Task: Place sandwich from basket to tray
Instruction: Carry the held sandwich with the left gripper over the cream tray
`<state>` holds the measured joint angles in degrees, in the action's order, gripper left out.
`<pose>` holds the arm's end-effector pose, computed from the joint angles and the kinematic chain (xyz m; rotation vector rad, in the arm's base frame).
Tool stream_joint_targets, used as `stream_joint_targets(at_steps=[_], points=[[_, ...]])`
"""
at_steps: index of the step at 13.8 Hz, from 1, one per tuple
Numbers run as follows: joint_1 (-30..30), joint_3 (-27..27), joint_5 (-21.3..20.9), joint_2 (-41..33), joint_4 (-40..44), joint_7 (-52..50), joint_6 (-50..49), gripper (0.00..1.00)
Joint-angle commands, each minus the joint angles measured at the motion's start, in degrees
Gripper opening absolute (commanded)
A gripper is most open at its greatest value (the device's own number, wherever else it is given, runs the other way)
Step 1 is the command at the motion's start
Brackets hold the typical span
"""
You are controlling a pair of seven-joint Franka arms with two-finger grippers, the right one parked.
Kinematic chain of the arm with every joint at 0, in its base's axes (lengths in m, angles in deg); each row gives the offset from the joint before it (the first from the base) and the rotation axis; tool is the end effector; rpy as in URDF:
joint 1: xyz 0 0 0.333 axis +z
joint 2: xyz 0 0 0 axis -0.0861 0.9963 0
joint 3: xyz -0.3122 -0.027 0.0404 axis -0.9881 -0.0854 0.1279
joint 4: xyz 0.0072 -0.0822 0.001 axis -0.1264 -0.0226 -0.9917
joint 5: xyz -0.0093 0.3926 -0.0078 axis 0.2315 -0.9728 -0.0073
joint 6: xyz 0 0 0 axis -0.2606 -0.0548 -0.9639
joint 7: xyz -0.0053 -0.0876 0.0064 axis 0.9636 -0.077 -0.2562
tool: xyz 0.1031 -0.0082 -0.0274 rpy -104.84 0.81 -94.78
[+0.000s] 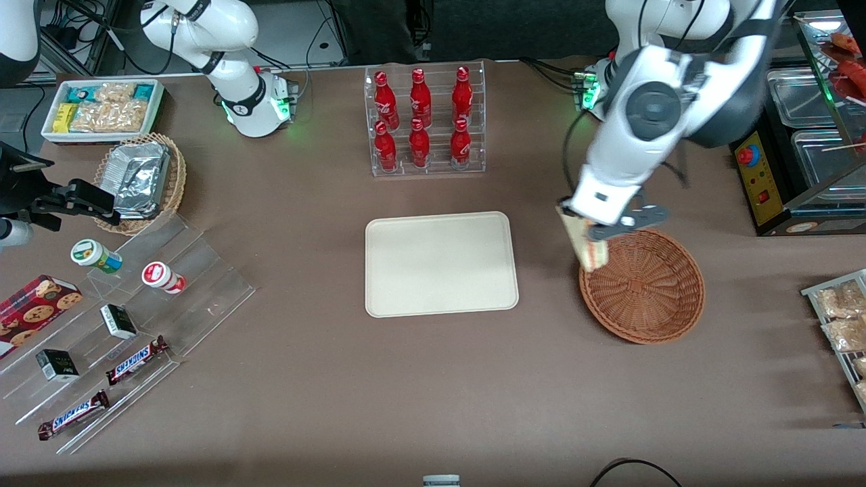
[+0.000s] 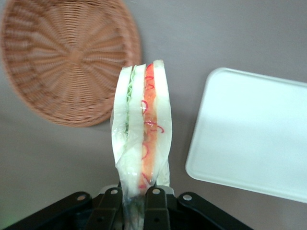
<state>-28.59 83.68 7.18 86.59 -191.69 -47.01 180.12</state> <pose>0.4925 -0.2741 0.4453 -3.0492 -0.3263 0.1342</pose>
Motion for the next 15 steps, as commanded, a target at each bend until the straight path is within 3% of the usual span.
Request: stream_joint_targets(at_steps=[1, 15], points=[[-4.3, 1.0, 0.4, 4.2, 1.7, -0.6, 3.2, 0.00], [-16.0, 1.0, 0.3, 21.1, 2.2, -5.5, 23.8, 0.00]])
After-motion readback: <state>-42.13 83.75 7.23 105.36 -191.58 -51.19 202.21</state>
